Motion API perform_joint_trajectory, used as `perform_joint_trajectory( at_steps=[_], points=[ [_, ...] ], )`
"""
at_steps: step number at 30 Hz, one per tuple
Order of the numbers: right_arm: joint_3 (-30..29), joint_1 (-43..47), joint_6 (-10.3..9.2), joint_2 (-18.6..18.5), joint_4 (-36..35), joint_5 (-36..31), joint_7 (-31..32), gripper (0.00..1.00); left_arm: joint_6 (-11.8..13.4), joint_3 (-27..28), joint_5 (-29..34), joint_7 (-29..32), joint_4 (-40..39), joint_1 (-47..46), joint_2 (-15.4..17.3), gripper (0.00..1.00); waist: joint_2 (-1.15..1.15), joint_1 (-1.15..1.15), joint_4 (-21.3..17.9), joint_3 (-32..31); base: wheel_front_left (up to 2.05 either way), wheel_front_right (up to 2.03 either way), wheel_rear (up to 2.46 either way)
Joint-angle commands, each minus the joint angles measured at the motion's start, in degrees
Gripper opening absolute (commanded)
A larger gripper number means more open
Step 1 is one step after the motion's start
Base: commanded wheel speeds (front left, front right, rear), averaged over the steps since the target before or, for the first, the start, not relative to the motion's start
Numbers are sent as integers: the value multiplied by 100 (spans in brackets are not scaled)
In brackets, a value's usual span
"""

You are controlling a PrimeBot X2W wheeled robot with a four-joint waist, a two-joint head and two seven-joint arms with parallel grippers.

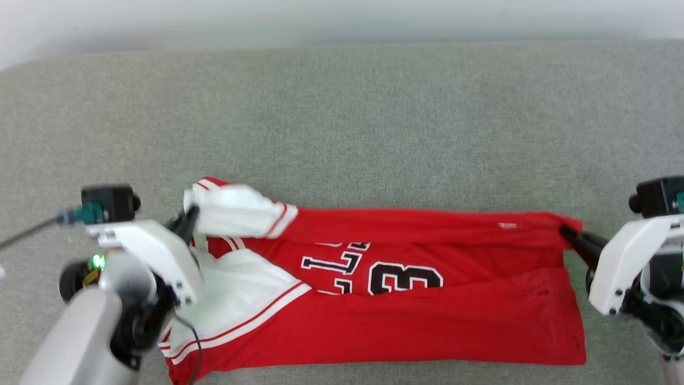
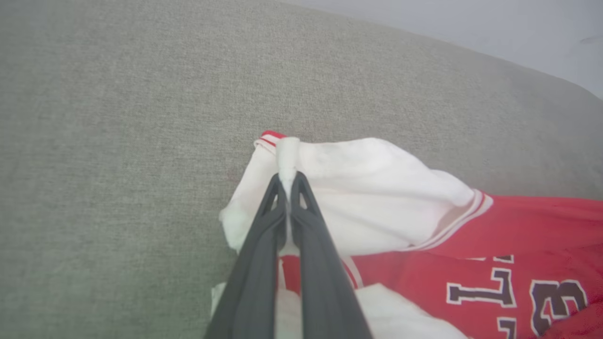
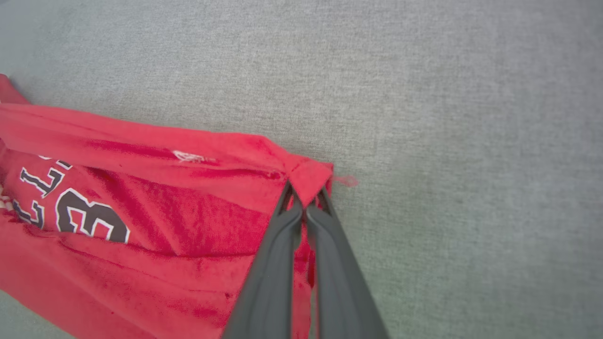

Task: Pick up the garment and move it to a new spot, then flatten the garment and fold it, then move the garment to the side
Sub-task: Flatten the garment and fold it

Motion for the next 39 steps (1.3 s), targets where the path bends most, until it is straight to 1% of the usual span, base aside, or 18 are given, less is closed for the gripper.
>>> perform_joint_trajectory(
  at_steps=[1,7,8,9,10,11,12,13,16,19,23,26,28,30,32,39],
  points=[
    [-69,191,-2,74,35,15,-101,0,74,11,-62,-50,-60,308,-7,0,0,0,42,-223,0,0,0],
    [-345,910,-3,278,41,0,-328,0,339,105,-315,-144,-394,1382,-77,0,0,0,59,-463,0,0,0],
    [-384,1010,-3,321,46,1,-350,6,376,116,-364,-145,-440,1506,-105,0,0,0,55,-470,0,0,0],
    [-413,1108,-3,356,63,-17,-375,40,388,104,-425,-119,-456,1628,-146,0,0,0,49,-485,0,0,0],
    [-439,1200,-3,410,91,-7,-398,100,392,85,-469,-90,-460,1727,-185,21,0,0,44,-497,0,0,0],
    [-457,1266,-3,458,116,16,-410,100,394,67,-500,-77,-442,1792,-204,46,0,0,36,-505,0,0,0],
    [-471,1320,-3,484,142,5,-457,100,393,60,-539,-72,-409,1855,-226,95,0,0,25,-510,0,0,0],
    [-489,1373,-3,516,174,-23,-508,100,381,44,-566,-72,-357,1912,-258,100,0,0,13,-517,0,0,0],
    [-480,1523,-2,612,215,-26,-650,100,363,30,-555,-162,-263,2023,-290,100,0,0,-27,-560,0,0,0],
    [-505,1661,-2,640,91,-37,-815,100,394,89,-407,-493,-357,2003,-332,100,0,0,-56,-639,0,0,0],
    [-643,1831,-2,636,-319,-81,-908,100,419,107,-165,-933,-607,1888,-380,100,0,0,-81,-771,0,0,0],
    [-874,1901,-1,575,-677,-253,-915,100,430,104,-19,-1184,-836,1765,-426,100,0,0,-81,-883,0,0,0],
    [-1016,1909,-1,644,-866,-257,-821,100,442,70,129,-1304,-980,1669,-411,100,0,0,-63,-951,0,0,0],
    [-1159,1872,-1,637,-982,-266,-637,100,463,53,235,-1417,-1127,1558,-445,100,0,0,-41,-992,0,0,0],
    [-1272,1832,-1,596,-1032,-260,-387,100,508,2,438,-1538,-1258,1438,-411,100,0,0,-3,-1036,0,0,0],
    [-1518,1628,-1,506,-1013,-197,865,100,643,-70,1171,-2378,-1603,1144,-469,100,0,0,198,-923,0,0,0]
  ],
)
